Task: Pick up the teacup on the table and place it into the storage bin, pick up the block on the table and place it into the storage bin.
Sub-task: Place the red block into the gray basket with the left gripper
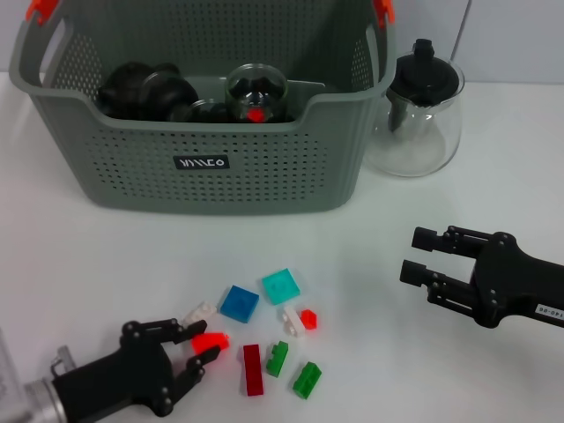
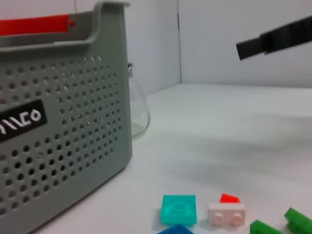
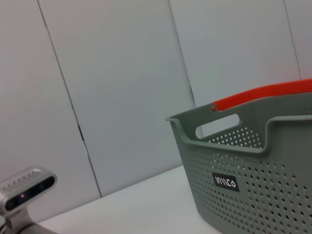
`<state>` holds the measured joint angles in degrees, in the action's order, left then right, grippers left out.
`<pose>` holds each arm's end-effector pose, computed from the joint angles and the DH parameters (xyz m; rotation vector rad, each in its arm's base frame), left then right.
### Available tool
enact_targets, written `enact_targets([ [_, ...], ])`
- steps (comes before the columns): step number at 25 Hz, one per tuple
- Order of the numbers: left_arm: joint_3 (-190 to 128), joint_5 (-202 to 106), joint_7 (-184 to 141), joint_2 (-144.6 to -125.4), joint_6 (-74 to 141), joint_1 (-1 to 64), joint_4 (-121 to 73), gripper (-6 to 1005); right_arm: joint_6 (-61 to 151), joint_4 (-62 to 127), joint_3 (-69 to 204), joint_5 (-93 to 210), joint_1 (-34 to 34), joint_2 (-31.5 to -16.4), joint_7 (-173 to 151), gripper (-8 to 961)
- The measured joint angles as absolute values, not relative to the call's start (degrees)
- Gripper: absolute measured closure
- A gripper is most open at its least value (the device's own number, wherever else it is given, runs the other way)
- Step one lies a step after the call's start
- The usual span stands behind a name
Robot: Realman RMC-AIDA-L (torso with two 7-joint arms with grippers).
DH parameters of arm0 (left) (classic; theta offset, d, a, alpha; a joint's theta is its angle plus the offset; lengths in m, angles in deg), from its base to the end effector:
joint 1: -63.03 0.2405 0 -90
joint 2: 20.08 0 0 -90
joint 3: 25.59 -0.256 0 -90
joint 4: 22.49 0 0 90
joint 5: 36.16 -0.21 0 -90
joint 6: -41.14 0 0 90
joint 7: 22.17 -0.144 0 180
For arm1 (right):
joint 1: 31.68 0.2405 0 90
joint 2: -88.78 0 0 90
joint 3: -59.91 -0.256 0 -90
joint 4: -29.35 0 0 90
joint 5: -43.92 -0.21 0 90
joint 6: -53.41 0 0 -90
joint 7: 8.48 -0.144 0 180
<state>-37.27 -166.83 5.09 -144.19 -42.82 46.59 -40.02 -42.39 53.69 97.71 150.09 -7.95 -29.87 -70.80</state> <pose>-0.3442 0.2080 -0.0746 -2.5165 -0.3382 -0.5772 0.2856 0.2739 -0.0189 -2.6359 0.5812 0.9996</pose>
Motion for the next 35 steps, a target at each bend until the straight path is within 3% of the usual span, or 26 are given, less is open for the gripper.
enact_targets([
  [10,-36.0,-165.09,23.18,-143.42,-62.18,46.63,-52.23,710,-42.39,53.69,97.71,150.08,-7.95,-29.9,-70.8,395],
  [17,-29.2,-154.09,38.54,-139.95,-72.49,40.86,-55.12,710,-42.39,53.69,97.71,149.9,-7.78,-29.89,-70.8,396],
  [24,-29.23,-148.52,51.61,-136.76,-67.56,31.4,-57.06,711,-42.39,53.69,97.7,149.81,-7.81,-29.92,-70.8,395],
  [35,-58.59,-149.6,71.71,-136.39,-44.49,19.64,-70.95,711,-40.87,53.69,97.26,150.09,-7.49,-30.2,-70.8,396],
])
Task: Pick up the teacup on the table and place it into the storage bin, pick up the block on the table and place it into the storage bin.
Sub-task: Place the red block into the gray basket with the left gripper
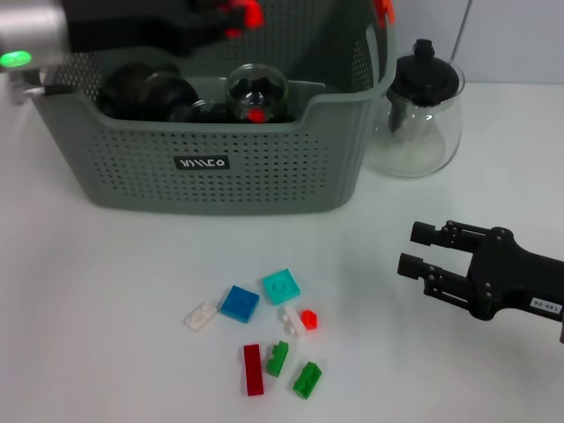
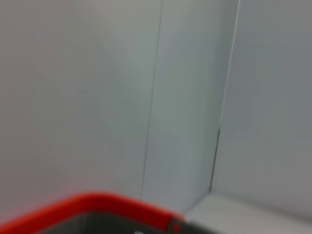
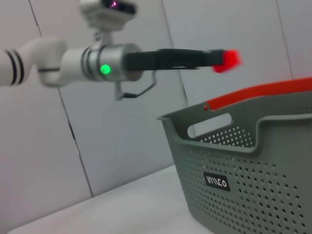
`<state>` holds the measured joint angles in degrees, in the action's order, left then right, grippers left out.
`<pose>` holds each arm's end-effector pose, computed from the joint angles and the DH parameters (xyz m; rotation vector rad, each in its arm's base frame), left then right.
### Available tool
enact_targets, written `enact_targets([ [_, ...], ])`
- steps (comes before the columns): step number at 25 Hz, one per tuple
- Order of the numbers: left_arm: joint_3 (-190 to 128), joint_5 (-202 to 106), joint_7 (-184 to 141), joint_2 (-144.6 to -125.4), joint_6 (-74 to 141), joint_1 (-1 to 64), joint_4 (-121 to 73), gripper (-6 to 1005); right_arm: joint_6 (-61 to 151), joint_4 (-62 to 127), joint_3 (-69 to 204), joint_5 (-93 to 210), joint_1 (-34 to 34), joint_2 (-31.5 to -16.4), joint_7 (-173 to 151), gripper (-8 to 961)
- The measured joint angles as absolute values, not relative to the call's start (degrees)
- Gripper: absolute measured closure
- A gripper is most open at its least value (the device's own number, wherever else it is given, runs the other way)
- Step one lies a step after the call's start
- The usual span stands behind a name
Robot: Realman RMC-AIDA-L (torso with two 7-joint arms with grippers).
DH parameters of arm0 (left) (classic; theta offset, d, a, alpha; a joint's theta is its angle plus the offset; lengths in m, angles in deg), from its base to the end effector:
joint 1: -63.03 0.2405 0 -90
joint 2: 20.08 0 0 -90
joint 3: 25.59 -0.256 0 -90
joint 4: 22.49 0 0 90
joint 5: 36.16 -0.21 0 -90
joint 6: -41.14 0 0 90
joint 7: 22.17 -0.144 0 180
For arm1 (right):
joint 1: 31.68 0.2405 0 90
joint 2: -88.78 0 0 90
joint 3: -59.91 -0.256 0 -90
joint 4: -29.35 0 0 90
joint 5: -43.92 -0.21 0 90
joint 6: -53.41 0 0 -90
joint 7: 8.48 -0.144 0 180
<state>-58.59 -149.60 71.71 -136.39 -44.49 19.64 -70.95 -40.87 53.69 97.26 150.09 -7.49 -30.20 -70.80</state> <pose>-0.1778 0.4157 0.0747 -2.5578 -0.4913 -0.7767 0.2851 0.2786 -0.0209 -2.6194 0.5861 0.9837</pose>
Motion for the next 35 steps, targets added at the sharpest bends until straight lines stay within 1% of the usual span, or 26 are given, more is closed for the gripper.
enact_targets([
  [3,-67.38,-151.23,75.09,-136.71,-37.3,17.96,-71.34,711,-40.63,53.69,97.4,150.1,-7.43,-30.34,-70.8,396],
  [9,-74.11,-153.09,77.53,-140.4,-24.06,17.01,-72.54,710,-40.56,53.69,97.35,150.1,-7.95,-30.4,-70.8,396],
  [12,-74.29,-153.19,78.33,-141.16,-19.92,17.18,-72.71,706,-40.6,53.69,97.31,150.1,-8.1,-30.37,-70.8,396],
  [20,-74.74,-153.22,81.47,-141.43,-16.6,17.54,-72.6,672,-40.63,53.69,97.46,150.1,-8.13,-30.32,-70.8,397],
  [27,-73.67,-142.95,81.56,-141.65,-18.22,21.61,-75.42,643,-40.63,53.69,97.45,150.1,-8.13,-30.31,-70.8,397],
  [28,-73.17,-138.56,80.8,-141.41,-20.6,23.06,-75.58,639,-40.62,53.69,97.44,150.09,-8.13,-30.31,-70.8,397],
  [31,-69.47,-127.71,76.4,-140.88,-31.95,27.49,-74.56,522,-40.63,53.69,97.38,150.09,-8.12,-30.31,-70.8,397],
  [35,-61.03,-120.46,65.84,-140.6,-52.71,33.86,-68.44,536,-40.44,53.69,97.35,150.1,-8.13,-30.32,-70.8,397],
])
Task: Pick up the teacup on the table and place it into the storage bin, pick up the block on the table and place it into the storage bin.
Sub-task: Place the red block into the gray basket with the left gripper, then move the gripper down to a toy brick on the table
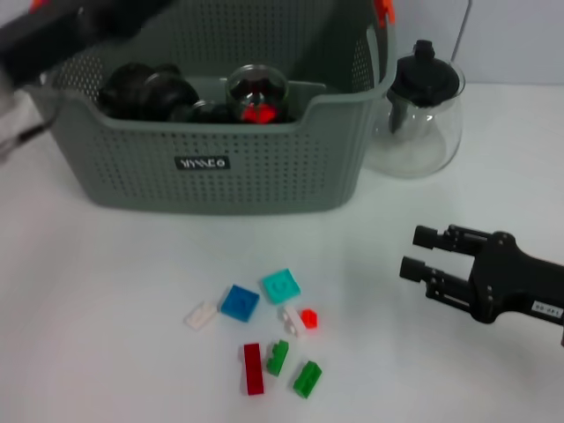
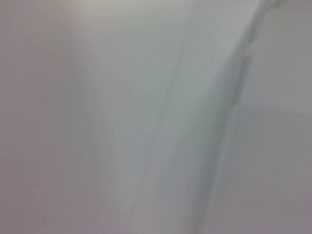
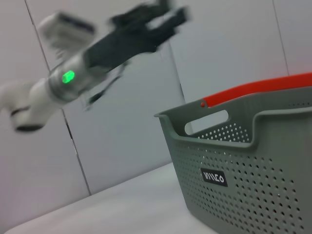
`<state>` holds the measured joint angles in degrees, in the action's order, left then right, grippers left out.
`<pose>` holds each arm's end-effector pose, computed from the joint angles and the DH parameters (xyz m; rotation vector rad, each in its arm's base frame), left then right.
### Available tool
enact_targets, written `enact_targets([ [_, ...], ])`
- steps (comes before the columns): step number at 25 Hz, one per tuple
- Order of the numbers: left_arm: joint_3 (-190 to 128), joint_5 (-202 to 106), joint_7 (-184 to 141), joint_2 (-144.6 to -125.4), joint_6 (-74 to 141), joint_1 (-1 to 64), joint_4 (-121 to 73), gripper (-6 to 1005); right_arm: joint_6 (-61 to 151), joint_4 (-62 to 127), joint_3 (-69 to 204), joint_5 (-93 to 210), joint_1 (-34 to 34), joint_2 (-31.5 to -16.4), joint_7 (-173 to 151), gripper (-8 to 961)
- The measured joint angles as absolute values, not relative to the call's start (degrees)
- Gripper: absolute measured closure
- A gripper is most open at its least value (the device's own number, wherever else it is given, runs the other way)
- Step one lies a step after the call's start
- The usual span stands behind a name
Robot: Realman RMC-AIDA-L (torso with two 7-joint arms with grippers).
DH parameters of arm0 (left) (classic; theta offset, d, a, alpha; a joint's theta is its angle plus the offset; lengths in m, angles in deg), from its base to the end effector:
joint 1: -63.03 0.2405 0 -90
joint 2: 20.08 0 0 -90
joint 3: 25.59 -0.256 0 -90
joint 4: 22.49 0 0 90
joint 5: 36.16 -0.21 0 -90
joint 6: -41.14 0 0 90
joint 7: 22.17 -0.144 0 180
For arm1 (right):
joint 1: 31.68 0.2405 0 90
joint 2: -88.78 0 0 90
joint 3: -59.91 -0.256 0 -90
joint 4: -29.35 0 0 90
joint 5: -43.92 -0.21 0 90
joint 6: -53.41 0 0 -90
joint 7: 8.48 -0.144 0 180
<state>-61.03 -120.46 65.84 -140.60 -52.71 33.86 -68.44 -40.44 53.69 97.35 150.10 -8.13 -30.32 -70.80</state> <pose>-0.2082 0.3518 0.0816 -2.2872 -0.5254 -1.3806 0.2884 0.2758 -0.0221 -2.6117 0.6039 0.9742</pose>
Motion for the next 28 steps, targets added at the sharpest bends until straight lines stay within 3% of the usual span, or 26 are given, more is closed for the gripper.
enact_targets([
  [4,-55.84,-127.29,51.4,-141.3,-62.1,40.63,-63.2,542,-40.36,53.7,97.28,150.09,-8.02,-30.31,-70.8,395],
  [10,-54.38,-143.04,27.58,-144.64,-61.11,48.44,-57.97,547,-40.27,53.7,97.33,150.09,-7.13,-30.42,-72.1,396],
  [28,-52.02,-147.78,12.16,-144.49,-41.26,48.13,-44.68,563,-39.83,53.78,97.15,150.09,-6.44,-30.23,-73.46,396],
])
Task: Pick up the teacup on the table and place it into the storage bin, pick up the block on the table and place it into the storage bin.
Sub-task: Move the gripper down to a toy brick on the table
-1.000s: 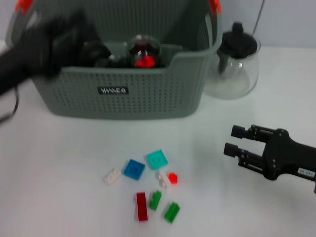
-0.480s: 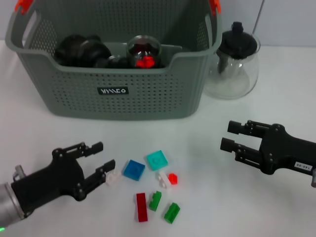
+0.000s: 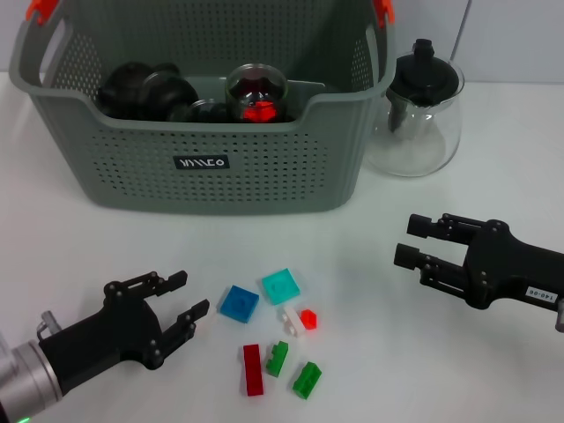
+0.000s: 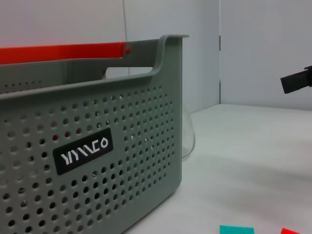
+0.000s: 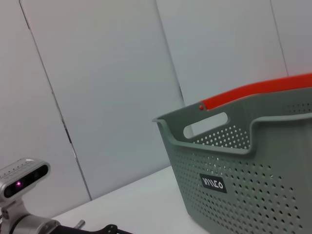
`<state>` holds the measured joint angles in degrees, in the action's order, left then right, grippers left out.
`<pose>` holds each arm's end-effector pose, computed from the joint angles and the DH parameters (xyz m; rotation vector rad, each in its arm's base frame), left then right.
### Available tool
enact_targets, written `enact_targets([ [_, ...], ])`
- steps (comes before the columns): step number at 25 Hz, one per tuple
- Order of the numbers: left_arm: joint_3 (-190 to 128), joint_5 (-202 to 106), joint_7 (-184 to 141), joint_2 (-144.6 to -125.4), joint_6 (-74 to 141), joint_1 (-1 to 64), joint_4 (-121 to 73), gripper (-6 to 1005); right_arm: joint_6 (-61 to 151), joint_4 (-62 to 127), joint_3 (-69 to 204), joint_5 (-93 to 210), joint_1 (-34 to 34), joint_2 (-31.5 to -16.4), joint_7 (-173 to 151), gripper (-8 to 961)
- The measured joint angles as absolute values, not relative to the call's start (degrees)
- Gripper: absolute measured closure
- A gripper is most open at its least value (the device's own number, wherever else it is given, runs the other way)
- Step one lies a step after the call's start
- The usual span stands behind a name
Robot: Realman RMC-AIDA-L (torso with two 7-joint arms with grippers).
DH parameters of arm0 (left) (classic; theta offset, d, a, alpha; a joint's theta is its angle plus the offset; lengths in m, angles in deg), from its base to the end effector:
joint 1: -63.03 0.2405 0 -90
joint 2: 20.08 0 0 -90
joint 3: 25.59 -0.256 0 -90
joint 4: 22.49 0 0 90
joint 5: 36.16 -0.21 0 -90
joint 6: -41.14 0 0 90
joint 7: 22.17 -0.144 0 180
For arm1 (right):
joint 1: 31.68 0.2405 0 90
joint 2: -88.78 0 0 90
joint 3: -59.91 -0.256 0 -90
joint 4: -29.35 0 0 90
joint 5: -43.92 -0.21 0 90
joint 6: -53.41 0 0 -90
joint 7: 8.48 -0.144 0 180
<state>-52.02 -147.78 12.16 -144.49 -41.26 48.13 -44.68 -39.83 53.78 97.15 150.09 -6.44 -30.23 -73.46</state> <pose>-0.3404 0.2309 -0.0560 -2.4036 -0.3945 -0.6229 0.2817 0.2858 -0.0211 -2.6161 0.6328 0.9842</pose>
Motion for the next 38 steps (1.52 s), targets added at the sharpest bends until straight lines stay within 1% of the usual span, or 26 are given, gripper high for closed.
enact_targets([
  [19,-52.23,-148.3,11.81,-144.62,-37.12,48.54,-41.75,574,-39.2,53.69,97.14,150.09,-6.01,-30.12,-73.61,396],
  [38,-52.06,-148.85,8.17,-144.71,-35.23,48.68,-40.08,631,-39.12,53.69,97.36,150.09,-6.14,-30.05,-73.61,395],
])
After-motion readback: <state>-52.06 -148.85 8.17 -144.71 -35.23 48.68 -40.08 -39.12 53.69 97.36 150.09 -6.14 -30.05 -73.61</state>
